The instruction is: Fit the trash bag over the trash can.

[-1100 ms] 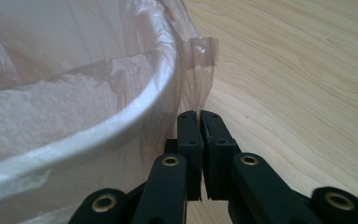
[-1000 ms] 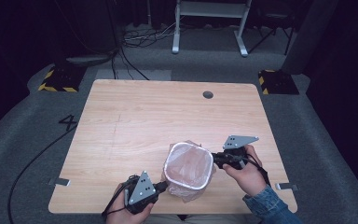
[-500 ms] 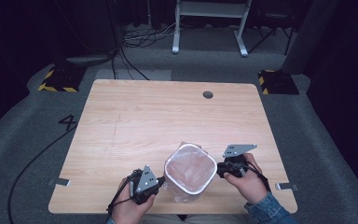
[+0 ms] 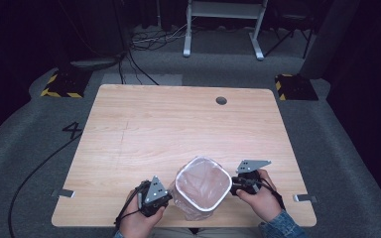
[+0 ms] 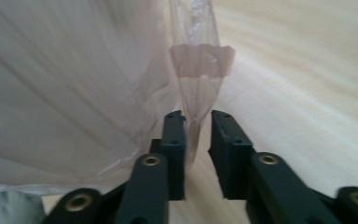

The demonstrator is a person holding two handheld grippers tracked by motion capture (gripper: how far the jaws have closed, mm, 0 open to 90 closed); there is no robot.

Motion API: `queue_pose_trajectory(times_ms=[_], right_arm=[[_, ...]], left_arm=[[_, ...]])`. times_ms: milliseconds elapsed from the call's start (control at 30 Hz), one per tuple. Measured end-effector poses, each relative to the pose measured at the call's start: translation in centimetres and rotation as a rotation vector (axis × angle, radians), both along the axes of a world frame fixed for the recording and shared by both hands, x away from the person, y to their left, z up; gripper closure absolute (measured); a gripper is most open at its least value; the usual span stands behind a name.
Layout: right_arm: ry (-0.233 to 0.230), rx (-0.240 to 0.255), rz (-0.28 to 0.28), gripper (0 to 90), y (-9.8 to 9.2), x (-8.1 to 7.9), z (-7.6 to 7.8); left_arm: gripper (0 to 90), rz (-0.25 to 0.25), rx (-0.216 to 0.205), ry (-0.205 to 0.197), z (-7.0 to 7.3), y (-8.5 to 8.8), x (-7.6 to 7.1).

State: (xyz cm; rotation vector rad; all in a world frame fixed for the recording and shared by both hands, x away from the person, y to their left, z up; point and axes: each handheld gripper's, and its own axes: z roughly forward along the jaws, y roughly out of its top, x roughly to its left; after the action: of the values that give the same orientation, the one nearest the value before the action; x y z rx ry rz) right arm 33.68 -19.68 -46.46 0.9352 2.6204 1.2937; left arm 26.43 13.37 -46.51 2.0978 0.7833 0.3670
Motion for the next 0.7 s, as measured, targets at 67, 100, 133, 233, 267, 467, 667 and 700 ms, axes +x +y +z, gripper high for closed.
queue_pose_trajectory(times_ms=[67, 100, 133, 233, 267, 467, 667, 700], right_arm=[[-0.044, 0.014, -0.034, 68.5, -0.7, 0.0, 0.6], [-0.06, 0.018, -0.044, 67.7, -1.0, -0.1, 1.0], [-0.071, 0.025, -0.051, 66.1, -1.3, -0.1, 1.3], [-0.106, 0.034, -0.061, 63.9, -1.8, -0.4, 2.1], [-0.113, 0.035, -0.058, 63.2, -1.9, -0.5, 2.3], [-0.11, 0.044, -0.019, 62.3, -1.2, -0.9, 2.1], [-0.077, 0.037, 0.012, 66.1, -0.4, -1.4, 1.4], [-0.076, 0.033, 0.006, 66.5, -0.4, -1.5, 1.4]], left_arm=[[80.9, 0.01, -0.017, -0.008, 0.5, 0.6, -0.7], [78.7, 0.015, -0.027, -0.011, 0.8, 0.9, -1.1], [77.7, 0.017, -0.035, -0.013, 1.1, 1.1, -1.6], [70.7, 0.02, -0.055, -0.028, 2.2, 1.5, -3.1], [68.5, 0.021, -0.066, -0.031, 2.5, 1.6, -3.4], [61.5, -0.033, -0.065, 0.002, 2.4, 0.0, -3.9], [62.8, -0.024, -0.036, -0.005, 1.4, -1.2, -2.3], [62.0, -0.018, -0.023, -0.018, 1.3, -1.4, -2.0]])
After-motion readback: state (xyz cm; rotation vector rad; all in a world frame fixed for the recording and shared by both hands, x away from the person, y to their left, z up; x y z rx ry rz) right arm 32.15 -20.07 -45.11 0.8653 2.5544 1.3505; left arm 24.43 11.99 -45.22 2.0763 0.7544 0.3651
